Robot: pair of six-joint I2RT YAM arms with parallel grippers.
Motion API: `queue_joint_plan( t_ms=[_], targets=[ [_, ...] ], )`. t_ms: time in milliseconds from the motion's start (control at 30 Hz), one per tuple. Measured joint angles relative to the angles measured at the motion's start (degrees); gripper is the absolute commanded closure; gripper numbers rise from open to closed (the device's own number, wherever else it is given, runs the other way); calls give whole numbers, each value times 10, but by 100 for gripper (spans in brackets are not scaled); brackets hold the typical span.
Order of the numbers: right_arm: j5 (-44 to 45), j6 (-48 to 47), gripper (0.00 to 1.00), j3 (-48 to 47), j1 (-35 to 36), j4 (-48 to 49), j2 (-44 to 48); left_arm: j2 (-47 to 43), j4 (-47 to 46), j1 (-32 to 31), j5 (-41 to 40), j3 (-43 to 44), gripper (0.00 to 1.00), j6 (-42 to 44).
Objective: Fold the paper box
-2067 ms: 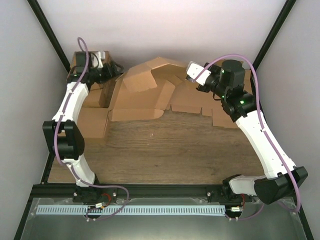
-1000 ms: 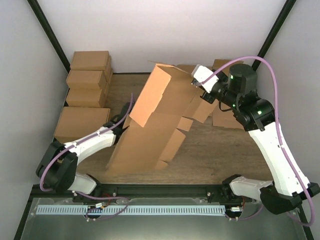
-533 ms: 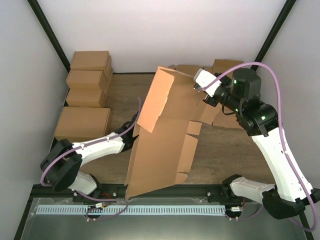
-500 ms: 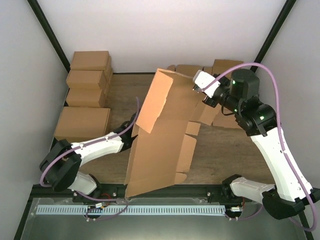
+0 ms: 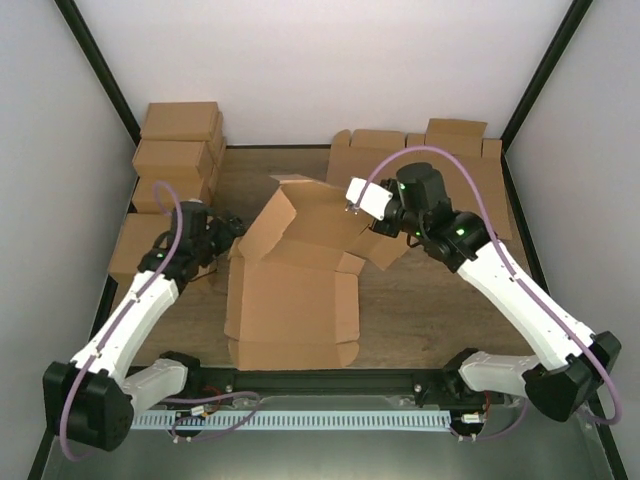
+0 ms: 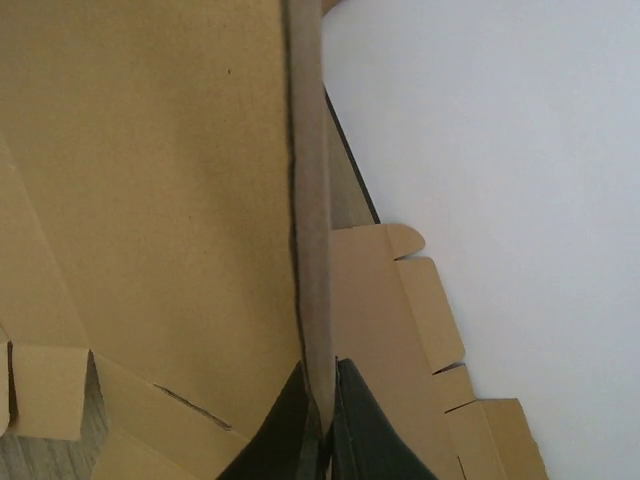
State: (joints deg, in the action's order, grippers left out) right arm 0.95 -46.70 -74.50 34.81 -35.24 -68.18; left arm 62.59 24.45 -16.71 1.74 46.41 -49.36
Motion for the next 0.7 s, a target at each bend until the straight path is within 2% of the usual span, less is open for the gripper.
queue_joint_plan(
  t_ms=[167,433,567,633,700],
  targets=[
    [45,1,99,27,44,40,-30,-39,97,33,-54,57,0,76],
    [117,1,99,70,146,112,-90,-74,144,33,-96,164,0,172],
    [150,-2,99,95,195,154,-101,-94,146,33,-60,164,0,217],
    [167,-4,98,118,221,184,-105,-97,141,33,-10,155,0,243],
    [177,-4,92,138,242,203,-106,-94,131,33,42,138,0,264]
  ],
)
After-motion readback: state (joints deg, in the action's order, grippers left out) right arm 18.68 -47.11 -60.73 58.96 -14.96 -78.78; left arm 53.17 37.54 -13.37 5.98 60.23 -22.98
